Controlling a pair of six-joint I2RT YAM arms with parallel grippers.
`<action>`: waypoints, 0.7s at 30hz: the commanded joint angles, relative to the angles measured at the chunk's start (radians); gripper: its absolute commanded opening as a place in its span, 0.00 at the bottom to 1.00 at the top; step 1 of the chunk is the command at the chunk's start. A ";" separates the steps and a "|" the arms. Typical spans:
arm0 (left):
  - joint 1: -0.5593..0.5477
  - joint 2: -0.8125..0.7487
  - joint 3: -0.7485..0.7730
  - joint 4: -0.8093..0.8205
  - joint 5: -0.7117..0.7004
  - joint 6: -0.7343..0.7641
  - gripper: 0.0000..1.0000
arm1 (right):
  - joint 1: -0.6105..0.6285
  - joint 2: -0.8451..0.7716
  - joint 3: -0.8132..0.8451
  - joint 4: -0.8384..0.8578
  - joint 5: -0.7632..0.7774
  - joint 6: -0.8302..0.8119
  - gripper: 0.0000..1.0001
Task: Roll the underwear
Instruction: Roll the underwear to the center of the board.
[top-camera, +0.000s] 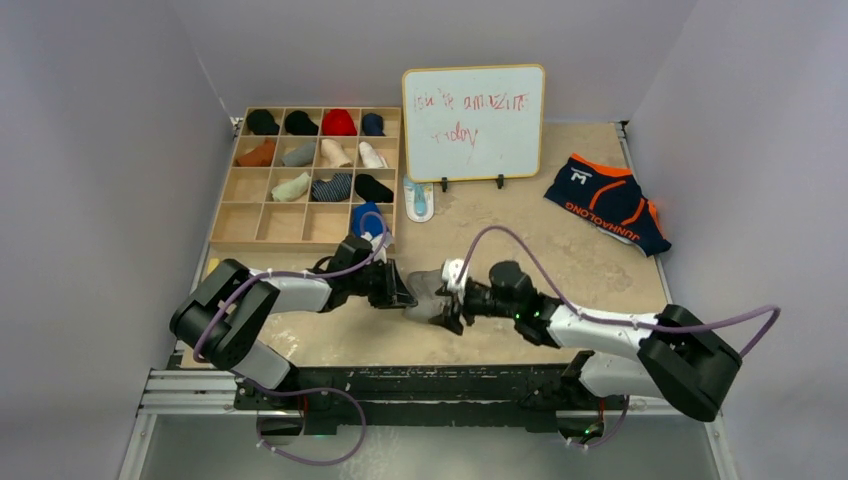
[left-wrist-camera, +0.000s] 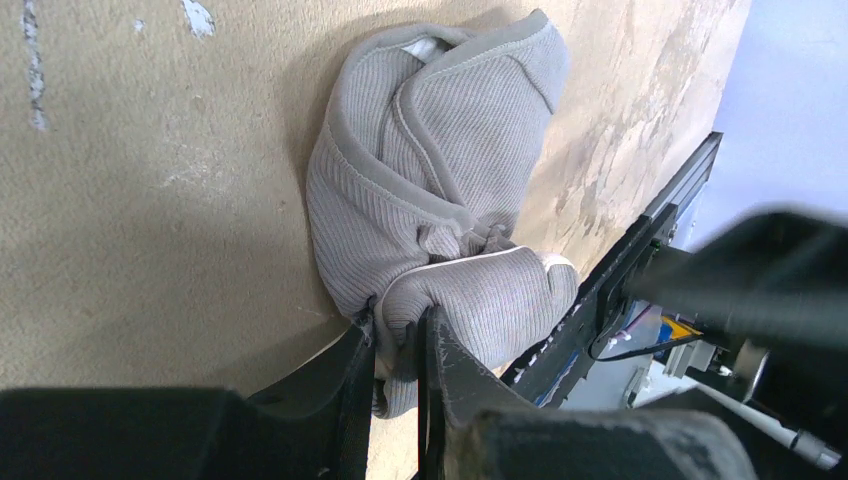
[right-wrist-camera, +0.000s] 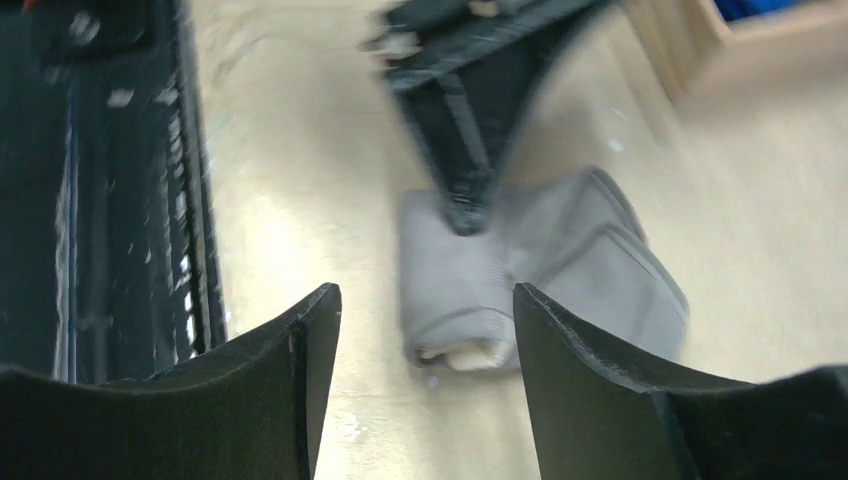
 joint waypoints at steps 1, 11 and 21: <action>-0.008 0.041 -0.007 -0.154 -0.124 0.072 0.01 | 0.154 -0.050 -0.085 0.157 0.160 -0.420 0.64; -0.010 0.041 0.000 -0.170 -0.123 0.081 0.00 | 0.319 0.106 -0.051 0.173 0.341 -0.631 0.54; -0.010 0.031 -0.007 -0.178 -0.121 0.090 0.00 | 0.349 0.246 -0.027 0.173 0.486 -0.677 0.51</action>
